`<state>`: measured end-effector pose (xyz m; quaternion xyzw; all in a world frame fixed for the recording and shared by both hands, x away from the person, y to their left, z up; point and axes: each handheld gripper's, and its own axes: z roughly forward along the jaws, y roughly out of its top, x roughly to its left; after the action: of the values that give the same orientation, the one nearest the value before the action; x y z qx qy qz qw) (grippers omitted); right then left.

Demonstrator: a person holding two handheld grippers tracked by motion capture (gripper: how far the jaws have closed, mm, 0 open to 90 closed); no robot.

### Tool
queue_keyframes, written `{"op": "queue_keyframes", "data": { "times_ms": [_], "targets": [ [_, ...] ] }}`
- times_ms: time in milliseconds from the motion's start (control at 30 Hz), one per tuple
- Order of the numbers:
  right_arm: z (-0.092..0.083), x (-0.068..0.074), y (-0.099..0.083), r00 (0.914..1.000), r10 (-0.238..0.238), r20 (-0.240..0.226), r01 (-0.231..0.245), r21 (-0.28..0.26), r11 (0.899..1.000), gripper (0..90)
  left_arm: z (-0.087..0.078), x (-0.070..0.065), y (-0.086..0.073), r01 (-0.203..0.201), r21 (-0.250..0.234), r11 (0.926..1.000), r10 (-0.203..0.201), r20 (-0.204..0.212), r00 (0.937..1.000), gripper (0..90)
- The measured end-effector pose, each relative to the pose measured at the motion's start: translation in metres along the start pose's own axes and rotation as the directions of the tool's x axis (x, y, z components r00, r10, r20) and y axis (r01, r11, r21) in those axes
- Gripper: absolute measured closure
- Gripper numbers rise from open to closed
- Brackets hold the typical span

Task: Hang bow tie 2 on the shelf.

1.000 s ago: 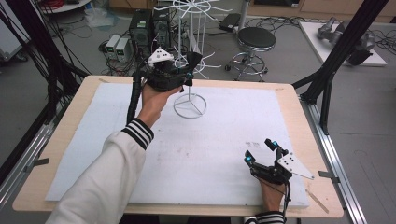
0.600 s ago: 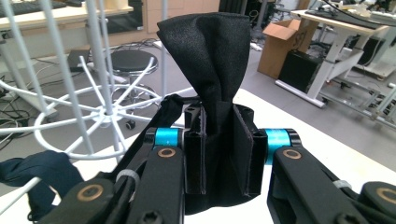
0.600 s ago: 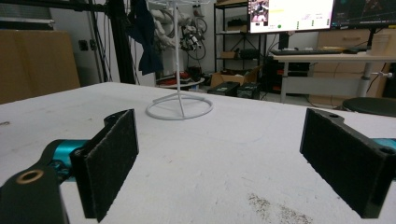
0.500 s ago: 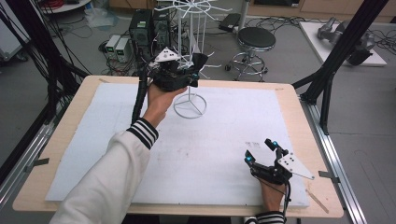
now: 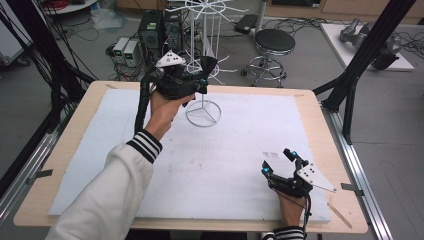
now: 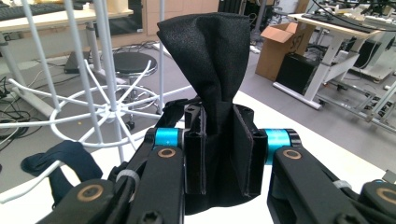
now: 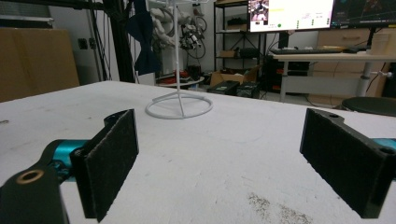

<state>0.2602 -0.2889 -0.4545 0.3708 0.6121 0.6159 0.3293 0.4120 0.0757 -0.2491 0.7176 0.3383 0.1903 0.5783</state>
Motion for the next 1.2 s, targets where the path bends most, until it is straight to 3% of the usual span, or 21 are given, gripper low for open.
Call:
{"op": "queue_keyframes", "data": {
  "times_ms": [300, 567, 700, 967, 1200],
  "targets": [
    [0.0, 0.0, 0.0, 1.0, 0.001, 0.001, -0.001, -0.003, 1.0, 10.9, 0.015, 0.001, -0.004, 0.03, 0.009, 0.9995, -0.03, 0.003, 0.9996, 75.5],
    [-0.001, -0.001, 0.0, 1.0, 0.004, -0.001, -0.004, -0.008, 1.0, 10.9, 0.027, 0.01, -0.008, 0.036, 0.029, 0.9989, -0.035, -0.013, 0.9993, 75.5],
    [-0.001, -0.001, 0.0, 1.0, 0.0, 0.001, 0.0, -0.01, 1.0, 11.0, 0.032, 0.011, -0.011, 0.019, 0.041, 0.999, -0.018, -0.017, 0.9997, 75.5],
    [0.0, -0.001, 0.0, 1.0, 0.002, 0.002, -0.002, -0.011, 1.0, 10.9, 0.035, 0.006, -0.01, -0.062, 0.067, 0.9958, 0.065, -0.039, 0.9971, 75.0],
    [-0.001, -0.001, 0.0, 1.0, -0.001, 0.002, 0.001, -0.012, 1.0, 11.0, 0.033, 0.008, -0.008, -0.051, 0.066, 0.9965, 0.053, -0.018, 0.9984, 68.5]
  ]
}}
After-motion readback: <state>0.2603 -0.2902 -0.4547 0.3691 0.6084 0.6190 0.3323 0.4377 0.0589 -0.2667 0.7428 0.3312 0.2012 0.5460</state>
